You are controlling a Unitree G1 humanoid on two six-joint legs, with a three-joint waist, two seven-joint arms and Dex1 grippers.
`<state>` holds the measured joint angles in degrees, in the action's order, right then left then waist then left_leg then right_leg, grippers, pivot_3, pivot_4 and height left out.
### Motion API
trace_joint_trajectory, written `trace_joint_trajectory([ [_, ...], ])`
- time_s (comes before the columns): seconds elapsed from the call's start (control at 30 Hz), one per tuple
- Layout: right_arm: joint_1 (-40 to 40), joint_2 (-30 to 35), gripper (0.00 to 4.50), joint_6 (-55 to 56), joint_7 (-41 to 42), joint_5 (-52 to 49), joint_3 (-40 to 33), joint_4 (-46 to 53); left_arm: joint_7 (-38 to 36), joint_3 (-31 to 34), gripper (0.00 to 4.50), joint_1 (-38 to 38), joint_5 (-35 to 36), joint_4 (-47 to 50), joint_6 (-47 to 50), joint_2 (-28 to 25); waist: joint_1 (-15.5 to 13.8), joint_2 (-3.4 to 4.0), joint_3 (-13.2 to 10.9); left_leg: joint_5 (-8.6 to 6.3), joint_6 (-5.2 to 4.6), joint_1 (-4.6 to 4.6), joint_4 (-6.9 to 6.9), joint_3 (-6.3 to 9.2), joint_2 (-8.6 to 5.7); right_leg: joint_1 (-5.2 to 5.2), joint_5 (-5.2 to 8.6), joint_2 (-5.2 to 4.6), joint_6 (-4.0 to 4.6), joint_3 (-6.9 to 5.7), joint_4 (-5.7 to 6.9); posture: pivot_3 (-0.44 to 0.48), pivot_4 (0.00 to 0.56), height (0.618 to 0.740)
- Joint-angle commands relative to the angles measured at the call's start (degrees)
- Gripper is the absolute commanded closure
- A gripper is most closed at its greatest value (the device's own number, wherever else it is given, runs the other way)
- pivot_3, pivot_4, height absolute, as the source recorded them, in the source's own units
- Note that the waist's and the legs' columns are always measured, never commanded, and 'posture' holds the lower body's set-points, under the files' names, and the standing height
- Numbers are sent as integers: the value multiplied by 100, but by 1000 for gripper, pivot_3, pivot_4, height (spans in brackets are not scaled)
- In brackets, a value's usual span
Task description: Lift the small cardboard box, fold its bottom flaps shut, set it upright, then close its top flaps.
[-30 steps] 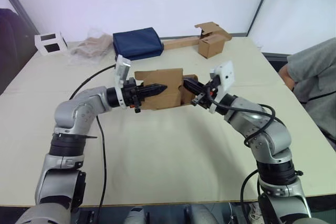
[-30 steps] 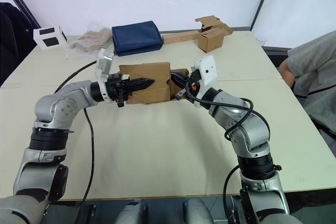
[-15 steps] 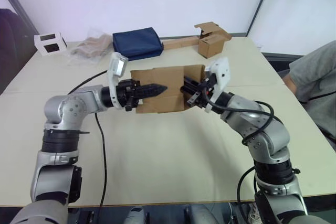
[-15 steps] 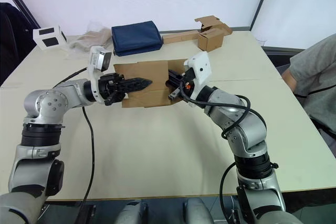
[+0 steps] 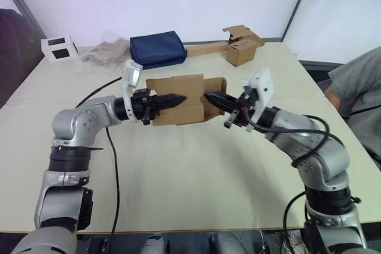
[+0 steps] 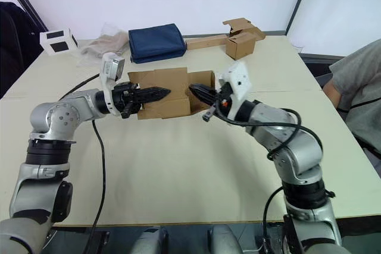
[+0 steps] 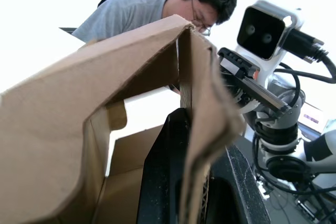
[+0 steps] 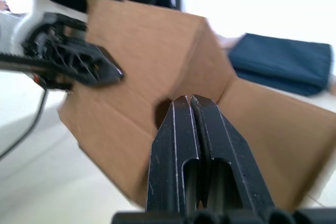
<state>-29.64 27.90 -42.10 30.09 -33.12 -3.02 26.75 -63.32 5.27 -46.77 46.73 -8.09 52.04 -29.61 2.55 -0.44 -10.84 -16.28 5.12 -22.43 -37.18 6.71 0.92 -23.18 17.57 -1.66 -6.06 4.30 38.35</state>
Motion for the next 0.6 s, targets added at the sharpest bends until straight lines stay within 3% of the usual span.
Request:
trace_joint_trajectory([
  [0.03,206,167,4500,-50,-57,-228,-486,324,33,170,4431,-201,60,75,-80,-24,0,0,0,0,0,0,0,0,0,0,0,0,0,0,0,0,150,740],
  [0.3,1164,320,4500,-176,-195,-346,-843,663,181,272,4431,-271,191,169,16,54,1,0,0,0,0,1,2,0,0,1,0,1,0,1,-1,0,150,740],
  [0.6,1281,32,4500,-31,-359,-295,-529,551,265,284,4431,-311,345,286,168,87,1,0,0,0,0,1,0,-2,0,1,0,1,0,3,0,0,150,740],
])
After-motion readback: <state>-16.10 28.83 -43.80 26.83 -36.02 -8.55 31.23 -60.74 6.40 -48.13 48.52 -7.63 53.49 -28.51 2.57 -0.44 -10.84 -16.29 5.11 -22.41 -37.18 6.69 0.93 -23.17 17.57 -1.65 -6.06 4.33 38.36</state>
